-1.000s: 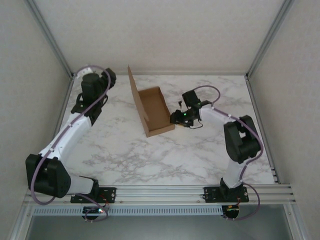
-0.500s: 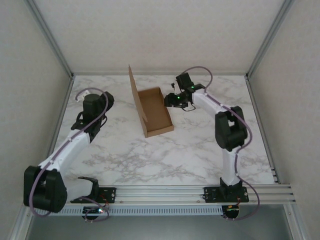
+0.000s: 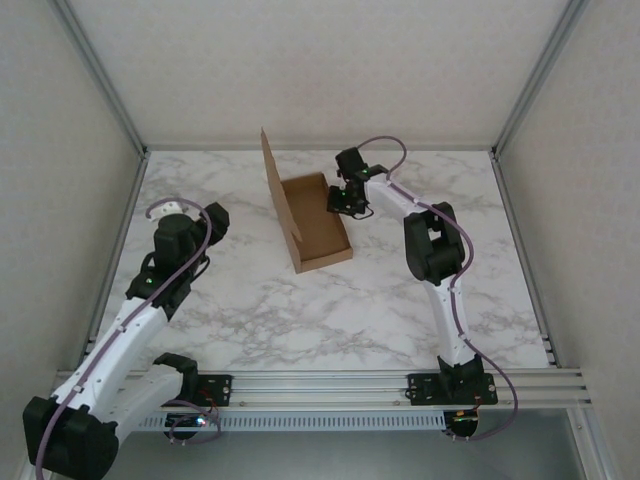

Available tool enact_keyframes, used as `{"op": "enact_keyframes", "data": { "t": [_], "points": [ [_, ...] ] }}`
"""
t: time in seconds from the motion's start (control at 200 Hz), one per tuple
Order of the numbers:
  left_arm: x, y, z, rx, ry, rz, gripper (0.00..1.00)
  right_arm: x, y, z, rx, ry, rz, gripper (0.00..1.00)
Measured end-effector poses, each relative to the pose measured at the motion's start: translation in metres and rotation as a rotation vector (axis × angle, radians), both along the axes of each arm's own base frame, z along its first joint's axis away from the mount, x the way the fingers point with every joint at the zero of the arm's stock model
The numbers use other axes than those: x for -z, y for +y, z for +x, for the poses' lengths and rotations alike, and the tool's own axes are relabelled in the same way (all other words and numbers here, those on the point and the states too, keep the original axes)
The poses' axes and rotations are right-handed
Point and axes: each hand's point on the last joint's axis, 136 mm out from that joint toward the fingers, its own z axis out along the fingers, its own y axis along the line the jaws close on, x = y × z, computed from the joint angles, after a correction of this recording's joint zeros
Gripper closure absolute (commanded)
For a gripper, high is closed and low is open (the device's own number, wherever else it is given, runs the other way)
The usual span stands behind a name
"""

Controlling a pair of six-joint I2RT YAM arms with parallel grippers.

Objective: Fold the paper box

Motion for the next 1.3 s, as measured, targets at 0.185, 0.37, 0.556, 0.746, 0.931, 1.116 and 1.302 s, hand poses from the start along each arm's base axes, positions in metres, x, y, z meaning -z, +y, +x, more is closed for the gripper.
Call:
{"op": "enact_keyframes", "data": {
  "t": [0.185,0.37,0.556,0.746,0.931,1.116,1.302],
  "points": [
    [-0.009,0.002,-0.006,0.0,-0.03,0.012,0.33,0.0,-0.019,-0.01,0.143,0.016,0.005,0.88],
    [-0.021,0.004,-0.016,-0.017,-0.066,0.019,0.3,0.003,-0.05,-0.047,0.35,0.053,0.056,0.79],
    [-0.03,0.006,-0.022,-0.032,-0.096,0.023,0.27,0.015,-0.044,-0.105,0.485,0.112,0.15,0.36],
    [-0.03,0.008,-0.025,-0.04,-0.094,0.036,0.25,0.002,0.016,-0.159,0.416,0.102,0.31,0.26],
    [-0.04,0.006,-0.032,-0.023,-0.129,0.044,0.24,-0.029,0.0,-0.178,0.271,0.008,0.224,0.18],
    [-0.043,0.004,-0.033,-0.012,-0.141,0.053,0.23,-0.076,-0.029,-0.168,0.117,-0.186,0.063,0.19],
    [-0.046,-0.001,-0.036,0.01,-0.153,0.058,0.23,-0.112,-0.039,-0.113,-0.041,-0.332,-0.111,0.23]
  ]
}}
